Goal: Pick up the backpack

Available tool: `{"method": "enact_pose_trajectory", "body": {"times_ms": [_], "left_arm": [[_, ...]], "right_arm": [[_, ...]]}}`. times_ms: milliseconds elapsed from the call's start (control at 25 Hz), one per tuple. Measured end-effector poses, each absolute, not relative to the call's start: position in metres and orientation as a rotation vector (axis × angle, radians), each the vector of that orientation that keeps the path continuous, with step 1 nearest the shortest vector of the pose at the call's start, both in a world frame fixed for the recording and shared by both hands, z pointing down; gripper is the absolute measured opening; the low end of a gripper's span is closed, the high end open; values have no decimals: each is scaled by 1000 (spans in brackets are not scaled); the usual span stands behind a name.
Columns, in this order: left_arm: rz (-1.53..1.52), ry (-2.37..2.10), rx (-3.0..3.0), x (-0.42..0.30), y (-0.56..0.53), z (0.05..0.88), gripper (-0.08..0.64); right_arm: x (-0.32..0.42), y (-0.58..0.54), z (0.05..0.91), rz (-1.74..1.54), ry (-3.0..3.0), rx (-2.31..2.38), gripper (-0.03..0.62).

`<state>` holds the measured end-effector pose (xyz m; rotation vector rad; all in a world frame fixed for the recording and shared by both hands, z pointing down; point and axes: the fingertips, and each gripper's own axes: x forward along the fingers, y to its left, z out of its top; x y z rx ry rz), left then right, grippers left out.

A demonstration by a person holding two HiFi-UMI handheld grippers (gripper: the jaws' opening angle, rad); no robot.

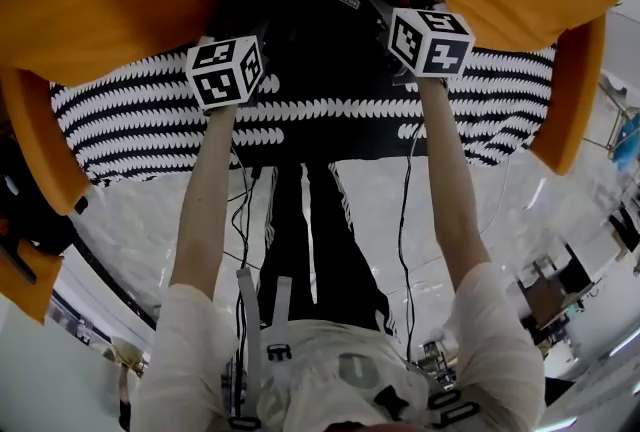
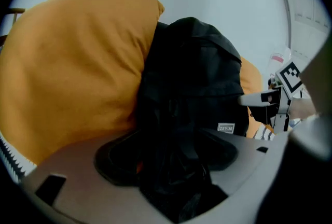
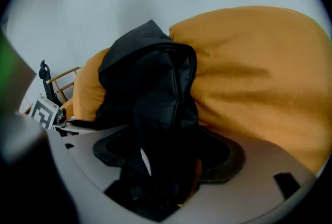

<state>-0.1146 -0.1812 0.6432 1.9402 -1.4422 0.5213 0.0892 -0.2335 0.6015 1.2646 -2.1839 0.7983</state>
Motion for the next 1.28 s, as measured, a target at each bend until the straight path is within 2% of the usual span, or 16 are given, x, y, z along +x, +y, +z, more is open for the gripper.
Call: {"method": "enact_pose_trajectory", "body": {"times_ms": [120,200,280,360,440,720,1000,1280], "left_arm": [[515,-1428,1936,-115,-185,641,308],[552,-1382,1938,-108,-185,651,305],[605,-1348,1925,-103,-189,666,294],[641,-1355,1880,-108,-194,678,241],[669,-1375,1838,-116,-196,686,141],[746,-1422,1876,-117,-199,684,59],[753,-1444,1920,-116,-199,686,35],[728,-1503,1988,-120,-188,672,32]], "right_arm": [[89,-229,600,769,-2180,1250,365],[85,-223,605,770,-2186,1211,301],[80,-222,619,776,-2168,1181,301],[76,-223,637,801,-2130,1166,291],[74,-224,647,818,-2112,1171,270],[73,-227,647,820,-2097,1139,185],[71,-228,656,791,-2084,1164,114],[68,-217,652,751,-2093,1221,89]]}}
